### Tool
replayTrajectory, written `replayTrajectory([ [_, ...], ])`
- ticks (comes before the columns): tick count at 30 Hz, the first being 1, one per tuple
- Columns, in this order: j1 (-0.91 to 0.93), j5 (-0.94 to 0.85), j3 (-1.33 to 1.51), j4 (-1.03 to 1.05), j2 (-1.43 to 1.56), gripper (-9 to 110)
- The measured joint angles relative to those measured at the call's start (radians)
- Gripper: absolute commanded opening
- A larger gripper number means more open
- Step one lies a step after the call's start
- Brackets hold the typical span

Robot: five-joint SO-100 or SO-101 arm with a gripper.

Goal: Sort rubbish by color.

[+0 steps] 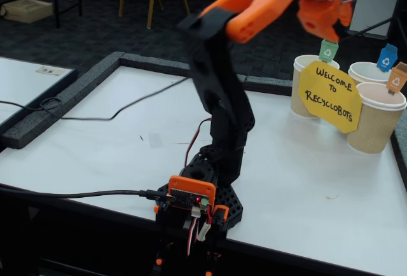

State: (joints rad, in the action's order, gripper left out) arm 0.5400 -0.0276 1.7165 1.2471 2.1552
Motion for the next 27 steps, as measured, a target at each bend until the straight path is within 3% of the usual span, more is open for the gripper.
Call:
replayTrajectory([
  [9, -0.149, 0.000, 0.387, 0.063, 0.529, 9],
  [15, -0.324, 0.000, 0.477, 0.138, 0.749, 9],
  [27, -0.973, 0.000, 0.477, 0.281, 0.782, 12],
])
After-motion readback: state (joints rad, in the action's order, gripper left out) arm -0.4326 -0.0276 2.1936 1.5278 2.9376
